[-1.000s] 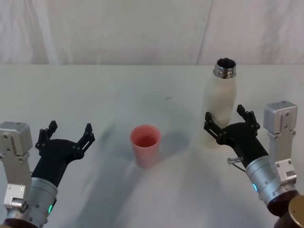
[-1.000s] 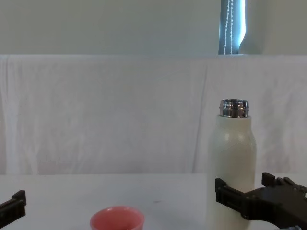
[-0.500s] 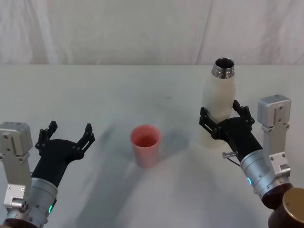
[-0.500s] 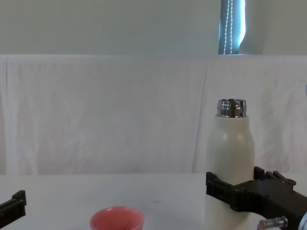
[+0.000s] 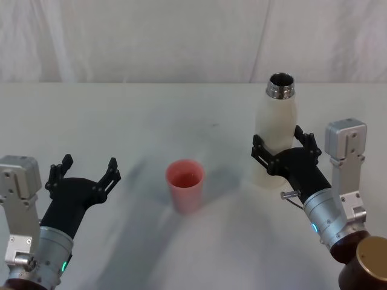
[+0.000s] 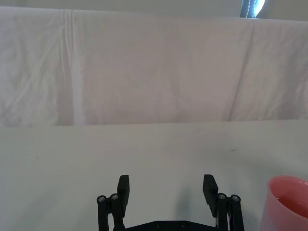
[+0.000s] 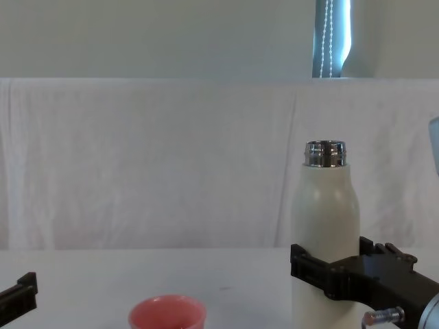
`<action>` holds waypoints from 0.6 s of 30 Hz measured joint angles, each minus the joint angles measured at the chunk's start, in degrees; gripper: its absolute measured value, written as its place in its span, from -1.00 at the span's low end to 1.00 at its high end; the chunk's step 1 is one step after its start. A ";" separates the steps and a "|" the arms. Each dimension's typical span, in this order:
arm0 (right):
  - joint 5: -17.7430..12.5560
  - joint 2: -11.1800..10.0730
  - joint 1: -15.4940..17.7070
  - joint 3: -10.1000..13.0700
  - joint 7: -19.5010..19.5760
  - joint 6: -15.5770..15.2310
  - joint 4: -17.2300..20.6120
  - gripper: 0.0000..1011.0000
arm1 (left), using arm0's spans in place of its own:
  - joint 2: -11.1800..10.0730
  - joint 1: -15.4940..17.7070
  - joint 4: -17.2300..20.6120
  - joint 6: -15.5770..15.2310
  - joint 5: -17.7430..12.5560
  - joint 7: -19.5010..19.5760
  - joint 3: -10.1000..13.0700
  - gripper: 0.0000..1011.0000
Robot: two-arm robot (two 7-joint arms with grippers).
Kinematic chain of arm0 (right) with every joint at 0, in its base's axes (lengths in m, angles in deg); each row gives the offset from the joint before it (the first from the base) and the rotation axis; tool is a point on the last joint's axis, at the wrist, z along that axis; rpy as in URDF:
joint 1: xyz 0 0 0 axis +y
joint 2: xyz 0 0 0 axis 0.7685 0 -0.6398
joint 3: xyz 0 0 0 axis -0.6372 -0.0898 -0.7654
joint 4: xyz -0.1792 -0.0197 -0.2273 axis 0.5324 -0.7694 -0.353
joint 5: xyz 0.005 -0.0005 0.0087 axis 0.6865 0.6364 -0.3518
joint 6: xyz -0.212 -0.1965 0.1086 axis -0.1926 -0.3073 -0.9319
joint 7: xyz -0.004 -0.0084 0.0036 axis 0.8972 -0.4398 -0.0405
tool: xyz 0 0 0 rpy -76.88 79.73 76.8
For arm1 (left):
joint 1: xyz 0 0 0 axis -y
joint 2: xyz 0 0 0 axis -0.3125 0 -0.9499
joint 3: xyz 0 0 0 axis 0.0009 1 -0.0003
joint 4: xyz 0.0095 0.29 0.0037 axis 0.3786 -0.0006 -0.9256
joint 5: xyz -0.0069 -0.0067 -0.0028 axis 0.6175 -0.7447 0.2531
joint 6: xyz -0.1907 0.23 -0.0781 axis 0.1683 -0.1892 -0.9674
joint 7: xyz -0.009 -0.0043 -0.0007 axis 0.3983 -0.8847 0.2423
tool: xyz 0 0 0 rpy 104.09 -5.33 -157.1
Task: Grasp the thermos with one hand and pour water into the cup lid.
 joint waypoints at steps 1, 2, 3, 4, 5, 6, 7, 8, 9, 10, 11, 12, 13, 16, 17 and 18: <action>0.00 0.00 -0.13 0.00 0.00 0.02 -0.22 0.98 | 0.00 0.00 0.00 0.00 0.00 0.00 0.00 0.98; 0.00 0.00 -0.27 0.01 0.00 0.02 -0.41 0.98 | 0.00 0.00 0.00 0.00 0.00 0.00 0.00 0.98; 0.00 0.00 -0.36 0.01 0.00 0.02 -0.55 0.98 | 0.00 0.00 0.00 0.00 0.00 0.00 0.00 0.98; 0.00 0.00 -0.44 0.02 0.00 0.02 -0.69 0.98 | 0.00 0.00 0.00 0.00 0.00 0.00 0.00 0.98; -0.01 0.00 -0.63 0.04 -0.01 0.02 -0.95 0.98 | 0.00 0.00 0.00 0.00 0.00 0.00 0.00 0.98; -0.01 0.00 -0.73 0.05 -0.01 0.02 -1.09 0.98 | 0.00 0.00 0.00 0.00 0.00 0.00 0.00 0.98; -0.01 -0.01 -0.84 0.06 -0.01 0.01 -1.26 0.98 | 0.00 0.00 0.00 0.00 0.00 0.00 0.00 0.98; 0.00 -0.02 -1.06 0.06 -0.02 -0.01 -1.52 0.98 | 0.00 0.00 0.00 0.00 0.00 0.00 0.00 0.98; 0.00 -0.02 -1.19 0.07 -0.02 -0.05 -1.65 0.98 | 0.00 0.00 0.00 0.00 0.00 0.00 0.00 0.98; 0.01 -0.03 -1.31 0.07 -0.03 -0.09 -1.82 0.98 | 0.00 0.00 0.00 0.00 0.00 0.00 0.00 0.98; 0.02 -0.03 -1.45 0.07 -0.04 -0.13 -1.96 0.98 | 0.00 0.00 0.00 0.00 0.00 0.00 0.00 0.98; 0.03 -0.03 -1.67 0.07 -0.06 -0.21 -2.18 0.98 | 0.00 0.00 0.00 0.00 0.00 0.00 0.00 0.98; 0.05 -0.04 -1.80 0.08 -0.07 -0.24 -2.29 0.98 | 0.00 0.00 0.00 0.00 0.00 0.00 0.00 0.98; 0.08 -0.03 -2.28 0.10 -0.13 -0.36 -2.67 0.98 | 0.00 0.00 0.00 0.00 0.00 0.00 0.00 0.98; 0.08 -0.03 -2.38 0.10 -0.15 -0.38 -2.73 0.98 | 0.00 0.00 0.00 0.00 0.00 0.00 0.00 0.98; 0.08 -0.02 -2.59 0.13 -0.19 -0.42 -2.89 0.98 | 0.00 0.00 0.00 0.00 0.00 0.00 0.00 0.98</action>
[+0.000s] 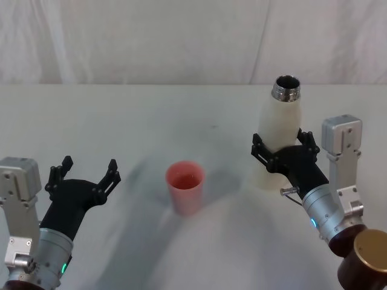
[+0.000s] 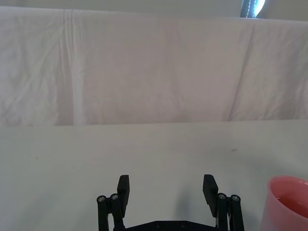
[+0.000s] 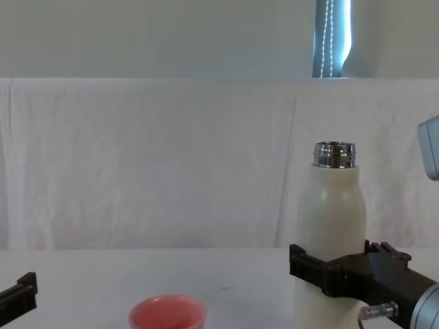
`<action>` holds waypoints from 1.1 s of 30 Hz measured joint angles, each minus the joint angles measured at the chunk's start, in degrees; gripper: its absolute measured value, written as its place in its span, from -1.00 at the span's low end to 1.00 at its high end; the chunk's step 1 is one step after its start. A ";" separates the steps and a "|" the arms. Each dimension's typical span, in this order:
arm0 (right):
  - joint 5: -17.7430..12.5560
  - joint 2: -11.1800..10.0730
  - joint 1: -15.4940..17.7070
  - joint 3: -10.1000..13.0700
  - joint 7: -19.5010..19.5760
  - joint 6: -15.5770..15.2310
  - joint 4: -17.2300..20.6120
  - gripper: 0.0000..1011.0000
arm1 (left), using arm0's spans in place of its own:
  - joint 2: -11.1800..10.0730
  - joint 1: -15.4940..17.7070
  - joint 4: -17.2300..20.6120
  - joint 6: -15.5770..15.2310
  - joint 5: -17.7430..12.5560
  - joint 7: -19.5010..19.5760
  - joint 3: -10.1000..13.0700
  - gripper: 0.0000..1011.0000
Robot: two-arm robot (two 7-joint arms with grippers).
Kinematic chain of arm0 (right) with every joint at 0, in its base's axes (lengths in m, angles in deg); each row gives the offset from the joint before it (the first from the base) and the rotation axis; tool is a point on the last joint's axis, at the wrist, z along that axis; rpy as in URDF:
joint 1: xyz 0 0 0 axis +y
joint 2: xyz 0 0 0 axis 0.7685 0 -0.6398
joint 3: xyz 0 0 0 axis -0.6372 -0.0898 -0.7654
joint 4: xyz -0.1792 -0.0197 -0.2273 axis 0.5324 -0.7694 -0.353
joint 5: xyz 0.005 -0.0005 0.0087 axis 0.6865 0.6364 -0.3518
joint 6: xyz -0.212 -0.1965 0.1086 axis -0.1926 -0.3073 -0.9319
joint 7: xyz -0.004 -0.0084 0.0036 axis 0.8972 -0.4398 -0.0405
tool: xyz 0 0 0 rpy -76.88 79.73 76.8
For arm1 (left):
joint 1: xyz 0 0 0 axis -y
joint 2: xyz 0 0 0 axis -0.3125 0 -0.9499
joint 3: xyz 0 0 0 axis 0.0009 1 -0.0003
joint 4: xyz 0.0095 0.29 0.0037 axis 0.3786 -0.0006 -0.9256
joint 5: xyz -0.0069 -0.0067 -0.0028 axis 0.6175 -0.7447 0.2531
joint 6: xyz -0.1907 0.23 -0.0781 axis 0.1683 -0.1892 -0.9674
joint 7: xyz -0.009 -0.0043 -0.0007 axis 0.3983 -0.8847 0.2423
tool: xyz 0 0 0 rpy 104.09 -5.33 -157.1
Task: Grasp the thermos with one hand and pour water into the cup lid.
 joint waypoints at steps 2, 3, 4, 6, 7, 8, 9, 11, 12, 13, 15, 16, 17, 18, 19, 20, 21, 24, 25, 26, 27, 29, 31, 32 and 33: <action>-0.01 0.02 -0.22 0.01 -0.02 -0.03 -0.13 0.98 | 0.00 0.00 0.00 0.00 0.00 0.00 0.00 0.98; -0.01 0.03 -0.34 0.01 -0.02 -0.04 -0.23 0.98 | 0.00 0.00 0.00 0.00 0.00 0.00 0.00 0.98; -0.01 0.07 -0.55 0.01 -0.03 -0.05 -0.42 0.98 | 0.00 0.00 0.00 0.00 0.00 0.00 0.00 0.98; -0.02 0.13 -0.77 0.02 -0.02 -0.09 -0.62 0.98 | 0.00 0.00 0.00 0.00 0.00 0.00 0.00 0.98; -0.03 0.17 -0.99 0.03 -0.03 -0.13 -0.85 0.98 | 0.00 0.00 0.00 0.00 0.00 0.00 0.00 0.98; -0.06 0.18 -1.09 0.04 -0.04 -0.14 -0.97 0.98 | 0.00 0.00 0.00 0.00 0.00 0.00 0.00 0.98; -0.08 0.19 -1.18 0.05 -0.06 -0.15 -1.09 0.98 | 0.00 0.00 0.00 0.00 0.00 0.00 0.00 0.98; -0.29 0.25 -1.52 0.13 -0.23 -0.17 -1.55 0.98 | 0.00 0.00 0.00 0.00 0.00 0.00 0.00 0.98; -0.37 0.27 -1.61 0.16 -0.27 -0.20 -1.66 0.98 | 0.00 0.00 0.00 0.00 0.00 0.00 0.00 0.98; -0.57 0.33 -1.77 0.23 -0.32 -0.27 -1.91 0.96 | 0.00 0.00 0.00 0.00 0.00 0.00 0.00 0.98; -0.94 0.45 -2.00 0.41 -0.39 -0.37 -2.25 0.93 | 0.00 0.00 0.00 0.00 0.00 0.00 0.00 0.98; -1.11 0.46 -2.05 0.49 -0.46 -0.43 -2.30 0.90 | 0.00 0.00 0.00 0.00 0.00 0.00 0.00 0.98; -1.30 0.49 -2.10 0.57 -0.52 -0.54 -2.35 0.90 | 0.00 0.00 0.00 0.00 0.00 0.00 0.00 0.98; -1.46 0.50 -2.14 0.62 -0.57 -0.65 -2.37 0.90 | 0.00 0.00 0.00 -0.01 0.00 0.00 0.00 0.98; -1.55 0.50 -2.16 0.65 -0.59 -0.73 -2.38 0.90 | 0.00 0.00 0.00 -0.01 0.00 0.00 0.00 0.98; -1.68 0.50 -2.19 0.67 -0.60 -0.87 -2.37 0.90 | 0.00 0.00 0.00 0.00 0.00 0.00 0.00 0.98; -1.74 0.49 -2.19 0.67 -0.60 -0.94 -2.37 0.90 | 0.00 0.00 0.00 0.00 0.00 0.00 0.00 0.98; -1.73 0.34 -2.18 0.61 -0.60 -1.28 -2.05 0.89 | 0.00 0.00 0.00 0.00 0.00 0.00 0.00 0.98; -1.65 0.26 -2.17 0.53 -0.60 -1.34 -1.92 0.89 | 0.00 0.00 0.00 0.00 0.00 0.00 0.00 0.98; -1.34 0.01 -2.16 0.31 -0.60 -1.40 -1.67 0.89 | 0.00 0.00 0.00 0.00 0.00 0.00 0.00 0.98; -1.19 -0.09 -2.16 0.23 -0.62 -1.40 -1.56 0.89 | 0.00 0.00 0.00 0.00 0.00 0.00 0.00 0.98; -0.67 -0.41 -2.21 -0.15 -0.69 -1.37 -1.17 0.89 | 0.00 0.00 0.00 0.00 0.00 0.00 0.00 0.98; 1.10 -1.23 -2.38 -1.30 -0.75 -1.32 -0.06 0.89 | 0.00 0.00 0.00 0.00 0.00 0.00 0.00 0.98; 1.68 -1.45 -2.45 -1.64 -0.75 -1.31 0.28 0.89 | 0.00 0.00 0.00 0.00 0.00 0.00 0.00 0.98; 2.06 -1.59 -2.51 -1.85 -0.76 -1.32 0.49 0.89 | 0.00 0.00 0.00 0.00 0.00 0.00 0.00 0.98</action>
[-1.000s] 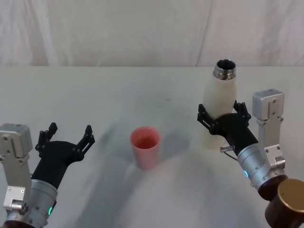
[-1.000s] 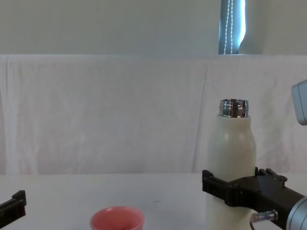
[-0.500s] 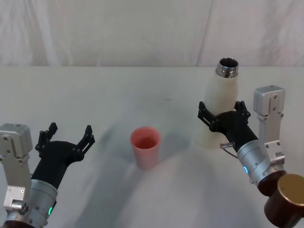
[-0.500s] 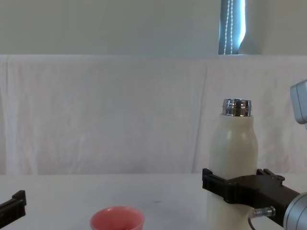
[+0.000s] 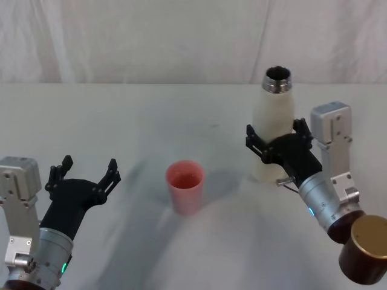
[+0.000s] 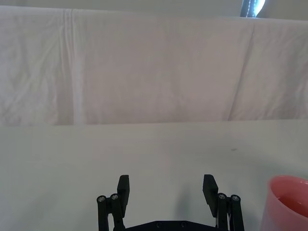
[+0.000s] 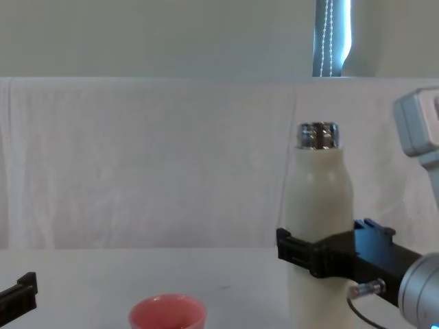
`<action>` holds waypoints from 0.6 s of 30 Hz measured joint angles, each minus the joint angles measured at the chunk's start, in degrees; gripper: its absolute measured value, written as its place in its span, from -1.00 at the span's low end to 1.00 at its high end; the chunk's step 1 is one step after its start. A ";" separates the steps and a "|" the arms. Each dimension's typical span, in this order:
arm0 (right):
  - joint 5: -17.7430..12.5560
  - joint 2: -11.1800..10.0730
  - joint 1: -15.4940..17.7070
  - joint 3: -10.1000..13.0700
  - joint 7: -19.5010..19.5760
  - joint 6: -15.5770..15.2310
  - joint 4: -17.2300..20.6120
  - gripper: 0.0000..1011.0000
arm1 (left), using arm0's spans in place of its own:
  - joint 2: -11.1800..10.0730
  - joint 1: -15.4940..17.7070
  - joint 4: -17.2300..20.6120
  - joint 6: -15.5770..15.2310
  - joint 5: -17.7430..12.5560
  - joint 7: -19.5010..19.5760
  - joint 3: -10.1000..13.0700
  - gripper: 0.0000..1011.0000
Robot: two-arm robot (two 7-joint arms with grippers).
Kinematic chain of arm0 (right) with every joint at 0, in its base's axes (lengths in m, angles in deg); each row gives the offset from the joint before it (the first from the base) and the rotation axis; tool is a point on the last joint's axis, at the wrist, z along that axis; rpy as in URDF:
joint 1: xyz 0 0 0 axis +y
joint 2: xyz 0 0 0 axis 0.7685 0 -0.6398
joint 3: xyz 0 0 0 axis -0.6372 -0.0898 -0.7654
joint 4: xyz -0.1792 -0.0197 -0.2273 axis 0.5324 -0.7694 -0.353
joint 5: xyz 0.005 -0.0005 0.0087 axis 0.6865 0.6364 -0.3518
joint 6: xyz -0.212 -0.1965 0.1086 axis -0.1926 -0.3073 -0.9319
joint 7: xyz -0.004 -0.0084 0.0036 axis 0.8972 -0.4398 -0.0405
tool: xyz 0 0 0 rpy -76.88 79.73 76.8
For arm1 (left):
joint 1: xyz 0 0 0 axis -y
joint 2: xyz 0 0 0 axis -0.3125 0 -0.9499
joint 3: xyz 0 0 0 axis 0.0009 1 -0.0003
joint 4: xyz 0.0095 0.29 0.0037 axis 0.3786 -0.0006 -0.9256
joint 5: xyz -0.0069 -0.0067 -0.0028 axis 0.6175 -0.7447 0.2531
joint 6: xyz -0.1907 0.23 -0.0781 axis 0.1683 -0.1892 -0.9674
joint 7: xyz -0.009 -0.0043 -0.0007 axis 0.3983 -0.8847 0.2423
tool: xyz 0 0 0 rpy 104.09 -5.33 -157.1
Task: Grasp the thermos with one hand and pour water into the cup lid.
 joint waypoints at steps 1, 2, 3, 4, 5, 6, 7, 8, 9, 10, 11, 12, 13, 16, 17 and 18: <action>0.58 -0.25 -0.09 -0.30 0.00 0.00 0.27 0.89 | 0.00 0.00 0.00 0.00 0.00 0.00 0.00 0.98; 1.64 -0.73 -0.27 -0.83 0.00 -0.05 0.77 0.89 | 0.00 0.00 0.00 0.00 0.00 0.00 0.00 0.98; 1.64 -0.73 -0.27 -0.83 0.00 -0.05 0.77 0.89 | 0.00 0.00 0.00 0.00 0.00 0.00 0.00 0.98; 2.86 -1.23 -0.46 -1.40 -0.04 -0.16 1.33 0.89 | 0.00 0.00 0.00 0.00 0.00 0.00 0.00 0.98; 3.49 -1.52 -0.56 -1.72 -0.05 -0.25 1.63 0.89 | 0.00 0.00 0.00 0.00 0.00 0.00 0.00 0.98; 4.93 -2.05 -0.78 -2.34 -0.06 -0.43 2.11 0.89 | 0.00 0.00 0.00 0.00 0.00 0.00 0.00 0.98; 5.51 -2.24 -0.87 -2.60 -0.06 -0.51 2.28 0.89 | 0.00 0.00 0.00 0.00 0.00 0.00 0.00 0.98; 6.18 -2.45 -0.98 -2.87 -0.08 -0.63 2.47 0.89 | 0.00 0.00 0.00 0.00 0.00 0.00 0.00 0.98; 7.20 -2.84 -1.14 -3.32 -0.21 -0.88 2.80 0.89 | 0.00 0.00 0.00 0.00 0.00 0.00 0.00 0.98; 7.72 -3.03 -1.23 -3.53 -0.28 -1.02 2.95 0.89 | 0.00 0.00 0.00 0.00 0.00 0.00 0.00 0.98; 8.90 -3.46 -1.42 -3.92 -0.39 -1.34 3.28 0.89 | 0.00 0.00 0.00 0.00 0.00 0.00 0.00 0.98; 9.34 -3.62 -1.50 -4.08 -0.40 -1.45 3.40 0.89 | 0.00 0.00 0.00 0.00 0.00 0.00 0.00 0.98; 9.91 -3.82 -1.57 -4.28 -0.41 -1.56 3.57 0.89 | 0.00 0.00 0.00 0.00 0.00 0.00 0.00 0.98; 12.91 -4.67 -1.90 -5.14 -0.39 -1.99 4.25 0.89 | 0.00 0.00 0.00 0.00 0.00 0.00 0.00 0.98; 13.59 -4.88 -1.98 -5.34 -0.36 -2.07 4.39 0.89 | 0.00 0.00 0.00 0.00 0.00 0.00 0.00 0.98; 14.12 -5.04 -2.05 -5.49 -0.33 -2.12 4.48 0.89 | 0.00 0.00 0.00 0.00 0.00 0.00 0.00 0.98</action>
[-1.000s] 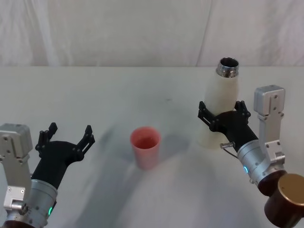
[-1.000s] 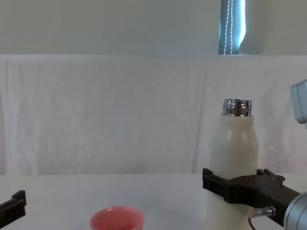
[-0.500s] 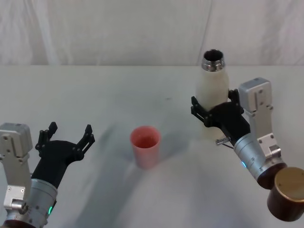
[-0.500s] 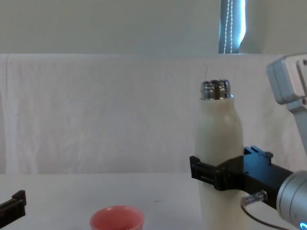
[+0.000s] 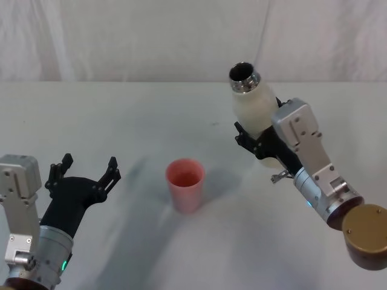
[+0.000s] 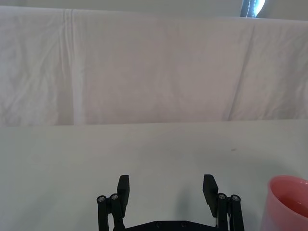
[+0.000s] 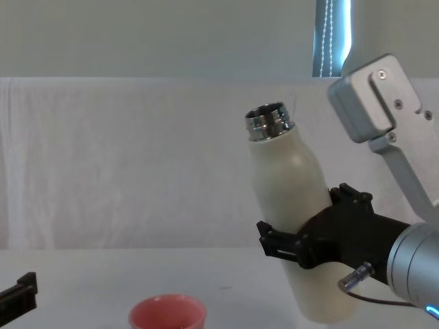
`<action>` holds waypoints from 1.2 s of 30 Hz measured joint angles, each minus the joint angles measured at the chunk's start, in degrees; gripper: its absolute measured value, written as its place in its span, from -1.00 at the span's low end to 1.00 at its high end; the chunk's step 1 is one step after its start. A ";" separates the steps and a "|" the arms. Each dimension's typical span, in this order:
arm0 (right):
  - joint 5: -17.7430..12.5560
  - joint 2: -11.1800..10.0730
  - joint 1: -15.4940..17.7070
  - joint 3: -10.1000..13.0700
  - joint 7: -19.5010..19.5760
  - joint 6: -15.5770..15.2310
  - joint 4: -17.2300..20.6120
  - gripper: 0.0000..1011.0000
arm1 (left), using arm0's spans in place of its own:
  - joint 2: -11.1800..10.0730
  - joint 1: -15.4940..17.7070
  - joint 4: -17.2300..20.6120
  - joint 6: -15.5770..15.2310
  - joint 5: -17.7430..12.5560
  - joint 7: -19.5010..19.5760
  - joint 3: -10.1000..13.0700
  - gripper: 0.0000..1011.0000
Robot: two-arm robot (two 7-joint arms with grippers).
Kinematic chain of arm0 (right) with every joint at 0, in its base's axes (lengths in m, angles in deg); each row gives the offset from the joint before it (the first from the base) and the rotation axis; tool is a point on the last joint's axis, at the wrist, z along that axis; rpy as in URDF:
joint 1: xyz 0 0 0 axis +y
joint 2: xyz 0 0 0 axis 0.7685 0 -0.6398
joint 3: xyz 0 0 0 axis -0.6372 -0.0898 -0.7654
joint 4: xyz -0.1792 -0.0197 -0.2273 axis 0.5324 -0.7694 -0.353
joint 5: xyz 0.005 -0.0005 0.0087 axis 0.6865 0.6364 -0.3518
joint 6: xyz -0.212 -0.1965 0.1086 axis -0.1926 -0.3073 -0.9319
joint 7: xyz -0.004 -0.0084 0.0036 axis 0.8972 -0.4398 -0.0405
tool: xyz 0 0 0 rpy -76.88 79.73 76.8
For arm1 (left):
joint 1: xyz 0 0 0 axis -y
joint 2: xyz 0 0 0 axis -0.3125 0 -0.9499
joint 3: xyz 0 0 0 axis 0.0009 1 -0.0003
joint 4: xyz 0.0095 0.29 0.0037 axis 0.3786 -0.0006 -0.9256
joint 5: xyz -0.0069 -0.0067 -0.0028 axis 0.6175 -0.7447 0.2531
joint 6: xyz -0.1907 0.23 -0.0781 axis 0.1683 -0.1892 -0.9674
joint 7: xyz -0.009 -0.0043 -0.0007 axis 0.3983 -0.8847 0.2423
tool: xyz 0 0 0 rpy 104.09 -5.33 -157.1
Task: Grasp the thermos with one hand and pour water into the cup lid.
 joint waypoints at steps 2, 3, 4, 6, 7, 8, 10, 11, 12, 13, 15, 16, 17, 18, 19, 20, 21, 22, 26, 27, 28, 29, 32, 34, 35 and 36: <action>1.28 -0.42 -0.17 -0.38 0.10 -0.09 0.19 0.89 | 0.00 0.00 0.00 0.00 0.00 0.00 0.00 0.98; 2.53 -0.74 -0.29 -0.68 0.17 -0.17 0.39 0.89 | 0.00 0.00 0.00 0.00 0.00 0.00 0.00 0.98; 3.18 -0.91 -0.35 -0.86 0.23 -0.21 0.48 0.89 | 0.00 0.00 0.00 0.00 0.00 0.00 0.00 0.98; 5.02 -1.39 -0.49 -1.31 0.33 -0.33 0.73 0.89 | 0.00 0.00 0.00 0.00 0.00 0.00 0.00 0.98; 5.49 -1.53 -0.53 -1.46 0.33 -0.36 0.76 0.89 | 0.00 0.00 0.00 0.00 0.00 0.00 0.00 0.98; 6.08 -1.67 -0.58 -1.60 0.35 -0.38 0.78 0.89 | 0.00 0.00 0.00 0.00 0.00 0.00 0.00 0.98; 7.71 -2.07 -0.68 -2.07 0.43 -0.41 0.79 0.89 | 0.00 0.00 0.00 0.00 0.00 0.00 0.00 0.98; 8.84 -2.36 -0.75 -2.42 0.53 -0.41 0.79 0.89 | 0.00 0.00 0.00 0.00 0.00 0.00 0.00 0.98; 9.43 -2.48 -0.77 -2.55 0.59 -0.40 0.79 0.89 | 0.00 0.00 0.00 0.00 0.00 0.00 0.00 0.98; 10.01 -2.60 -0.78 -2.70 0.67 -0.37 0.79 0.89 | 0.00 0.00 0.00 0.00 0.00 0.00 0.00 0.98; 11.04 -2.80 -0.80 -3.00 0.90 -0.28 0.79 0.89 | 0.00 0.00 0.00 0.00 0.00 0.00 0.00 0.98; 12.47 -3.06 -0.84 -3.40 1.23 -0.10 0.71 0.89 | 0.00 0.00 0.00 0.00 0.00 0.00 0.00 0.98; 13.18 -3.20 -0.86 -3.62 1.42 0.01 0.63 0.89 | 0.00 0.00 0.00 0.00 0.00 0.00 0.00 0.98; 14.56 -3.47 -0.89 -4.09 1.80 0.22 0.50 0.89 | 0.00 0.00 0.00 0.00 0.00 0.00 0.00 0.98; 15.35 -3.62 -0.91 -4.36 2.02 0.33 0.41 0.89 | 0.00 0.00 0.00 0.00 0.00 0.00 0.00 0.98; 16.17 -3.78 -0.95 -4.65 2.27 0.42 0.32 0.89 | 0.00 0.00 0.00 0.00 0.00 0.00 0.00 0.98; 17.74 -4.08 -1.01 -5.17 2.78 0.54 0.16 0.89 | 0.00 0.00 0.00 0.00 0.00 0.00 0.00 0.98; 18.36 -4.17 -1.03 -5.35 2.96 0.59 0.10 0.89 | 0.00 0.00 0.00 0.00 0.00 0.00 0.00 0.98; 22.44 -4.63 -1.14 -6.51 4.35 0.55 -0.40 0.89 | 0.00 0.00 0.00 0.00 0.00 0.00 0.00 0.98; 23.31 -4.73 -1.19 -6.81 4.63 0.49 -0.56 0.89 | 0.00 0.00 0.00 0.00 0.00 0.00 0.00 0.98; 25.19 -4.94 -1.31 -7.35 5.33 0.39 -0.89 0.89 | 0.00 0.00 0.00 0.00 0.00 0.00 0.00 0.98; 26.03 -5.03 -1.36 -7.60 5.63 0.32 -1.03 0.89 | 0.00 0.00 0.00 0.00 0.00 0.00 0.00 0.98; 29.77 -5.48 -1.73 -8.88 6.93 -0.11 -1.78 0.89 | 0.00 0.00 0.00 0.00 0.00 0.00 0.00 0.98; 31.99 -5.75 -1.99 -9.58 7.67 -0.40 -2.21 0.89 | 0.00 0.00 0.00 0.00 0.00 0.00 0.00 0.98; 32.77 -5.84 -2.09 -9.77 7.92 -0.49 -2.37 0.89 | 0.00 0.00 0.00 0.00 0.00 0.00 0.00 0.98; 33.31 -5.91 -2.15 -9.90 8.12 -0.53 -2.48 0.89 | 0.00 0.00 0.00 0.00 0.00 0.00 0.00 0.98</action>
